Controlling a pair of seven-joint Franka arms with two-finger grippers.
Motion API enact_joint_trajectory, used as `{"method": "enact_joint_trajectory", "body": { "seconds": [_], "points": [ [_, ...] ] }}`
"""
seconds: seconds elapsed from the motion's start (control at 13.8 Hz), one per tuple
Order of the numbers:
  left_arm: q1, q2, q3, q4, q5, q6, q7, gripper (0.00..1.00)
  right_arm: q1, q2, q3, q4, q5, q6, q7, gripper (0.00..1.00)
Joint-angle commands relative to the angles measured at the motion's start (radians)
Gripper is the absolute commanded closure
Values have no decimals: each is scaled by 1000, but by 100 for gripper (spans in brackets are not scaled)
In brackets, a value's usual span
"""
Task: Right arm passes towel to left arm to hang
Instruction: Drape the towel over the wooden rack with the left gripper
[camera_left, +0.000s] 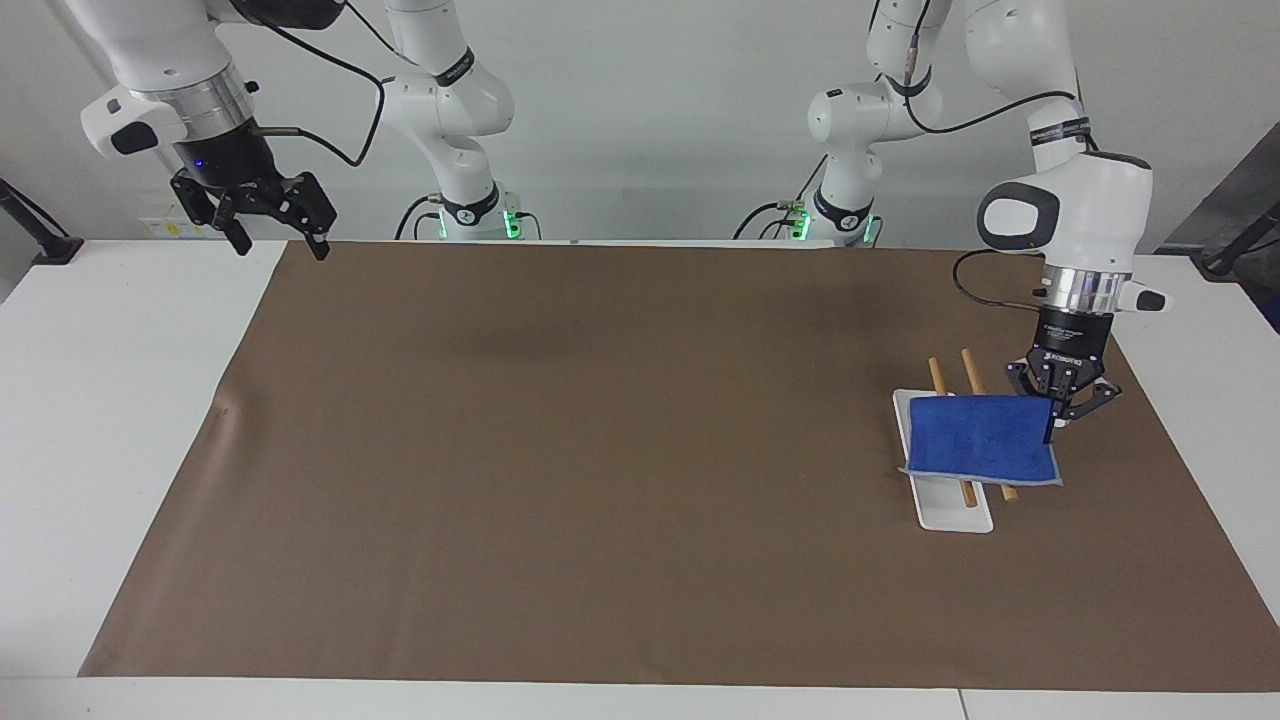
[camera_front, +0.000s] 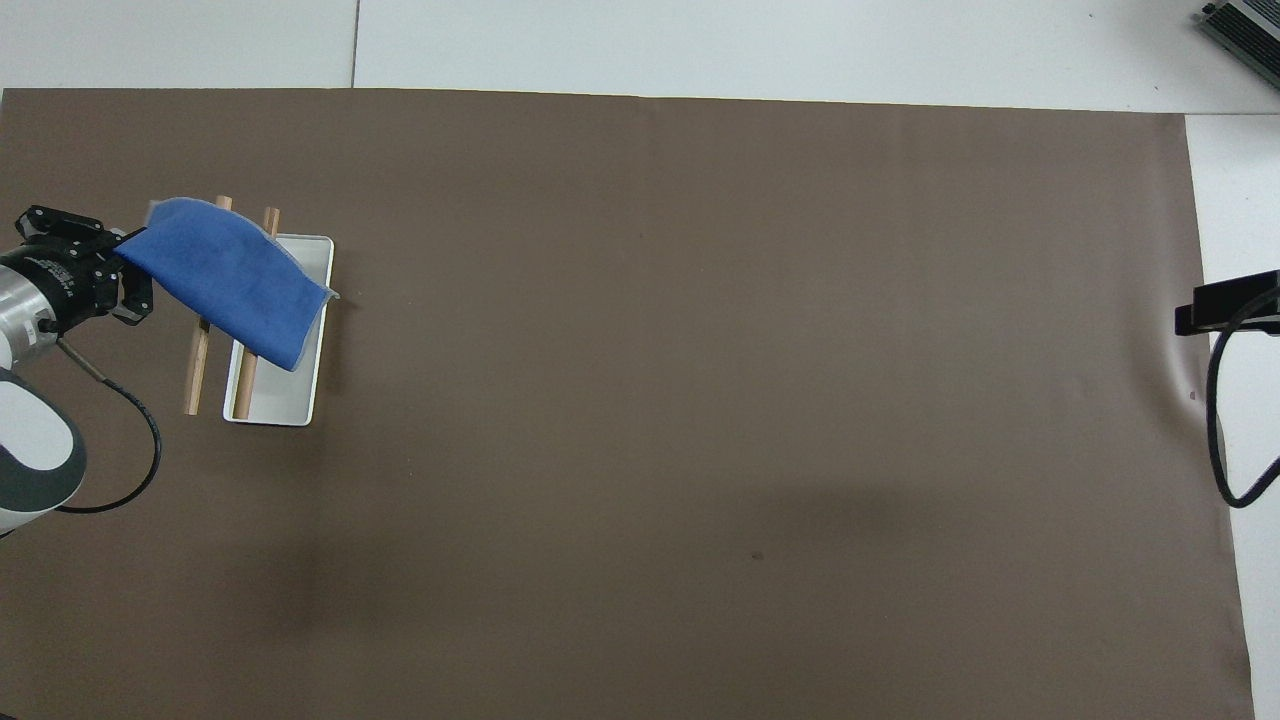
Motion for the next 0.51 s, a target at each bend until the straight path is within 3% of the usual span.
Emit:
{"method": "enact_joint_trajectory", "body": {
  "seconds": [0.0, 0.15, 0.22, 0.36, 0.44],
  "points": [
    [53, -2, -12, -9, -15, 5, -18, 100, 11, -24, 0, -34, -15, -6, -8, 0],
    [69, -9, -12, -18, -15, -21, -19, 100, 1, -24, 1, -37, -15, -4, -21, 0],
    [70, -12, -12, -24, -15, -27, -19, 93, 1, -22, 3, -39, -10, 11, -26, 0],
    [69, -17, -12, -35, -15, -31, -18, 65, 3, -24, 6, -47, -19, 11, -26, 0],
    [69, -17, -12, -36, -15, -44, -16, 37, 1, -28, 6, -68, -19, 19, -26, 0]
  ]
}}
